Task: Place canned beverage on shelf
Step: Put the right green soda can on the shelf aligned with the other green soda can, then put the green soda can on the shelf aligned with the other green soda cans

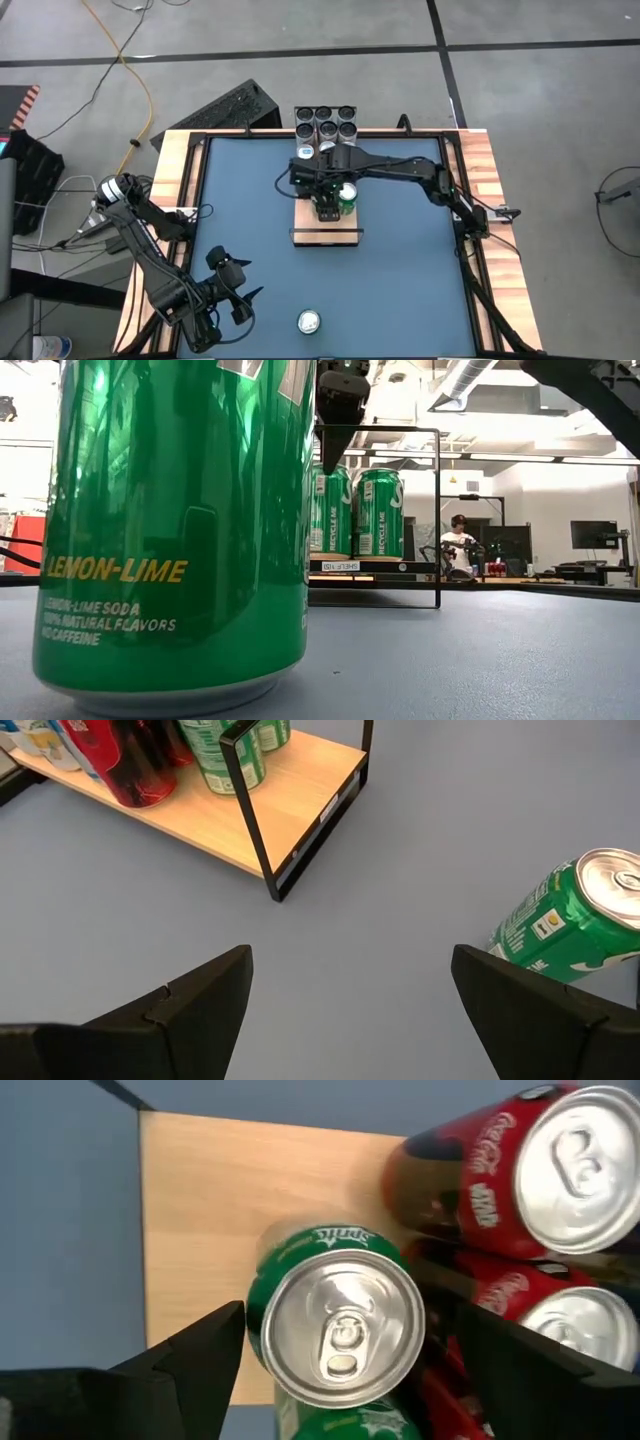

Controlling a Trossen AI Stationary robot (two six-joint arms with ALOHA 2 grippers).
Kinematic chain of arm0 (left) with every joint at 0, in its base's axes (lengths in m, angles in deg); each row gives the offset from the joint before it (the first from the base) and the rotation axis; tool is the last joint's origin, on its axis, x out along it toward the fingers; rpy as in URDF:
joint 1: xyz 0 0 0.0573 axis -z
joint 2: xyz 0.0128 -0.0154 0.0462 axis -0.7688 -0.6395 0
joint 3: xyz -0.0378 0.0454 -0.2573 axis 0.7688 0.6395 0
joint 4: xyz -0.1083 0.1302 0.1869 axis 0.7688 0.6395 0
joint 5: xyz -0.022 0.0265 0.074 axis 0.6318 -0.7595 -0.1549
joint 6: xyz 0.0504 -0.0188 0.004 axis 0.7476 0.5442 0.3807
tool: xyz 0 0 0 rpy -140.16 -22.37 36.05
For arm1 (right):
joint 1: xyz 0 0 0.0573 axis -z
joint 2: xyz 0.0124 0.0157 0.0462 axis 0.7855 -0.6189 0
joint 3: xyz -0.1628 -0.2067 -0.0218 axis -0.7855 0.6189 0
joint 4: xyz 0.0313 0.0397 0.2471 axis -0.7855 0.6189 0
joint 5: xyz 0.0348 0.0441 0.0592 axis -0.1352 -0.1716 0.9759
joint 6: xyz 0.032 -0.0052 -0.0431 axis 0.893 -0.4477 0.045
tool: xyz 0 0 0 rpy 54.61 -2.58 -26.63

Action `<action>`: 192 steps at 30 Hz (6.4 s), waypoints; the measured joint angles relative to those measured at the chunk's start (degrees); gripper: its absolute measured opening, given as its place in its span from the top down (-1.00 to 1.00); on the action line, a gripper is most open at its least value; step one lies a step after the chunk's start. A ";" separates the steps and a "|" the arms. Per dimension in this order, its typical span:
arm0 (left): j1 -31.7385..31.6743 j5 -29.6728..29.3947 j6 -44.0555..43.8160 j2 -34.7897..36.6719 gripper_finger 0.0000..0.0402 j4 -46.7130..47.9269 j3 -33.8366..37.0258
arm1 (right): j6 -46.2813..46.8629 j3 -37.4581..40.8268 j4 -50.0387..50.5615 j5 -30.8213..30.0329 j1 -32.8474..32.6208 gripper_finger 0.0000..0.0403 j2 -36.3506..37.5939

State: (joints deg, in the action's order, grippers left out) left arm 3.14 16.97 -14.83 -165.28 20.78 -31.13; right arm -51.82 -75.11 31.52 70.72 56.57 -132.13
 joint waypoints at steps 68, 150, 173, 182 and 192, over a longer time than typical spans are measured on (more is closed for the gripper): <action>-0.12 -0.99 -1.29 0.00 -0.64 1.25 0.02 | 1.82 3.94 -7.31 2.96 -4.89 1.00 4.34; -0.17 5.06 4.92 -0.02 -0.64 -2.67 0.02 | 14.78 1.72 -24.89 7.82 -34.28 -0.75 -8.32; -0.18 2.29 3.40 -0.02 -0.64 -3.15 0.02 | 23.25 1.62 -23.80 13.06 -32.21 -0.59 -10.68; -0.17 2.14 3.02 -0.02 -0.64 -3.21 0.02 | 17.99 0.21 -18.92 11.61 -32.18 -0.43 -10.44; -0.19 2.05 8.35 -0.02 -0.64 -12.05 0.02 | 14.03 0.22 -10.68 4.90 -29.68 -0.43 -1.20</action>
State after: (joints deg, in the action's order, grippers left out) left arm 2.95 19.02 -6.48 -165.30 8.73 -31.11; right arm -37.79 -74.89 20.84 75.62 26.89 -133.33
